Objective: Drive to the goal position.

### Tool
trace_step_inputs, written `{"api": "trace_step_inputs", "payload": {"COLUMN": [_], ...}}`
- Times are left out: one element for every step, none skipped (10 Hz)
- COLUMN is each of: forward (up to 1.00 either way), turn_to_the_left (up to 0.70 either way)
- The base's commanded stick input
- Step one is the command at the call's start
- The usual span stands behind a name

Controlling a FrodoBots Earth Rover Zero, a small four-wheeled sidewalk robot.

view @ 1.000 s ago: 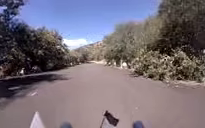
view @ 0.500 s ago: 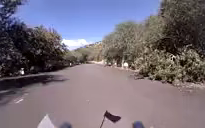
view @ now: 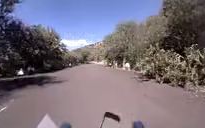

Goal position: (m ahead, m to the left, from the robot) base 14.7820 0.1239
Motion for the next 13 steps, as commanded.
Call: {"api": "trace_step_inputs", "payload": {"forward": [0.85,0.85,0.85,0.85,0.85,0.85,0.85,0.85,0.85,0.85,0.85,0.85,0.85], "turn_to_the_left": [0.0,0.0,0.0,0.0,0.0,0.0,0.0,0.0,0.0,0.0,0.0,0.0,0.0]}}
